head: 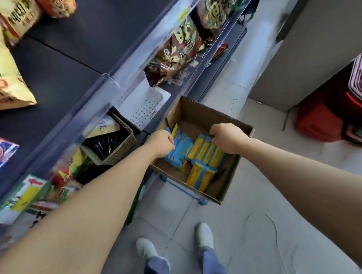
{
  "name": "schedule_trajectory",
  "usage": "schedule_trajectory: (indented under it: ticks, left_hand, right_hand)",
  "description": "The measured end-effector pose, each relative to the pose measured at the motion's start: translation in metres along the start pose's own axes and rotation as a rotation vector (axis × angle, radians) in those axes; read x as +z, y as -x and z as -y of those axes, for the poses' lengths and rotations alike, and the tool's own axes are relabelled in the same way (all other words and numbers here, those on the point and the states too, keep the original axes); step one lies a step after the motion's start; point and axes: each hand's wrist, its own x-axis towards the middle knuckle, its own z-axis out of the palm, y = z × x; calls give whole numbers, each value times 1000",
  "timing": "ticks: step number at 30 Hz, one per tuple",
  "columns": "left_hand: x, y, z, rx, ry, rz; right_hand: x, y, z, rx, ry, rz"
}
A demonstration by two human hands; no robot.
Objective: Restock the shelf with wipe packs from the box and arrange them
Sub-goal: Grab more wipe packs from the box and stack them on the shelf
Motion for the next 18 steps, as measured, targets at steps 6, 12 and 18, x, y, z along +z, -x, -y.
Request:
schedule_trajectory:
  ticks: [6, 12, 18]
  left_hand:
    - [49, -62, 19, -50, -54, 41]
    - [84, -106, 28, -67, -117, 75]
    - [110, -143, 26, -132, -108, -25]
  right_hand:
    - [56, -62, -14, -2, 63, 77]
    - [93, -120, -25, 40, 133, 126]
    - [111, -160, -33, 116, 102, 192]
